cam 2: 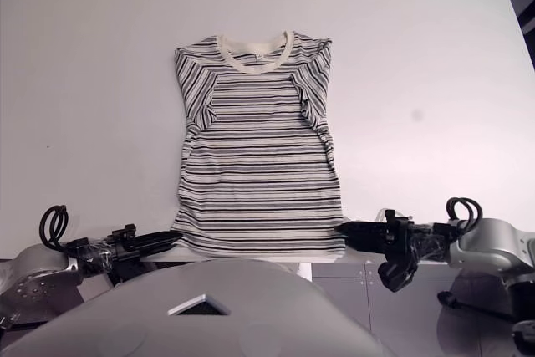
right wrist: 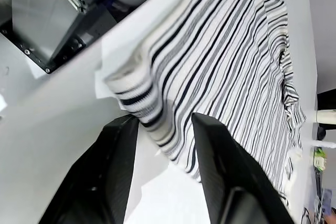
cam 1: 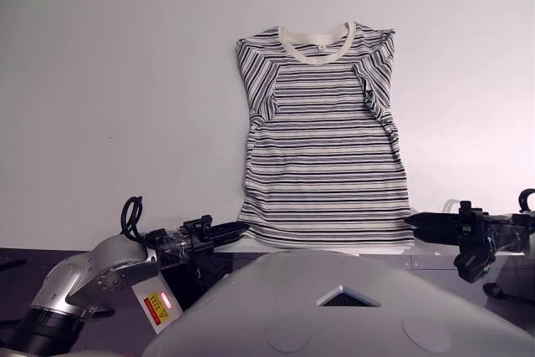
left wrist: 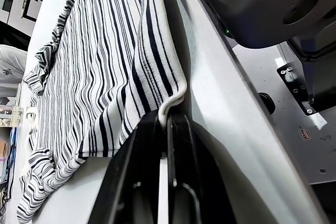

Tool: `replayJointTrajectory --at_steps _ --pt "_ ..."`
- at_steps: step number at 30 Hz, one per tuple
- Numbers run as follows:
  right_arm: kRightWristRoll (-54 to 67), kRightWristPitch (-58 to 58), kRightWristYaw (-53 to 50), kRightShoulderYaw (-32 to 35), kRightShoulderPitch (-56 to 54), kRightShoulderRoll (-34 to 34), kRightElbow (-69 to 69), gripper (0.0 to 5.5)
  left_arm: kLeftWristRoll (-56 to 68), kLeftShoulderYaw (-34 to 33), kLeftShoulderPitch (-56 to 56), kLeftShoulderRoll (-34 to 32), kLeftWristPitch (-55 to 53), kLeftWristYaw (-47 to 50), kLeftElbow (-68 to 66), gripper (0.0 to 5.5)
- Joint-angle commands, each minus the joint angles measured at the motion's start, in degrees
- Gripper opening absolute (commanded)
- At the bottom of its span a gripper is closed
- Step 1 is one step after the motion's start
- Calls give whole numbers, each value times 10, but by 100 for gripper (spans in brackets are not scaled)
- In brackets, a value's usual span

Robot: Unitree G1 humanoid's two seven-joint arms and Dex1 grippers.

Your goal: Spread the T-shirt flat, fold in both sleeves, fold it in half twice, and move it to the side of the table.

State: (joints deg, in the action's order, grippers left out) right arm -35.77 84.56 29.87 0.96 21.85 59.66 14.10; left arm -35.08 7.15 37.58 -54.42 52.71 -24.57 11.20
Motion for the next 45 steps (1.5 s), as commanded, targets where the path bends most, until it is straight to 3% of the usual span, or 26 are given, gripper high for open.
replayJointTrajectory --at_steps 1,7,22,31,36,39,45 --pt "-24 -52 17 -33 29 -1 -34 185 -22 9 -8 -21 -12 -19 -30 13" --pt "18 -89 12 -56 73 26 -118 185 -20 9 -7 -28 -9 -16 -34 13" --pt "22 -120 -15 -79 36 36 -69 185 -14 7 -4 -29 -15 -17 -28 13" --pt "52 -131 -14 -92 28 49 -78 19 34 2 -5 -33 -34 -35 -3 10" --pt "148 -191 20 -121 15 75 -115 11 75 1 1 -41 -46 -54 17 10" --pt "241 -247 58 -132 47 126 -169 11 114 -12 25 -49 -59 -68 51 10" --pt "331 -242 74 -25 158 220 -236 11 209 -117 174 -29 -88 -67 173 10"
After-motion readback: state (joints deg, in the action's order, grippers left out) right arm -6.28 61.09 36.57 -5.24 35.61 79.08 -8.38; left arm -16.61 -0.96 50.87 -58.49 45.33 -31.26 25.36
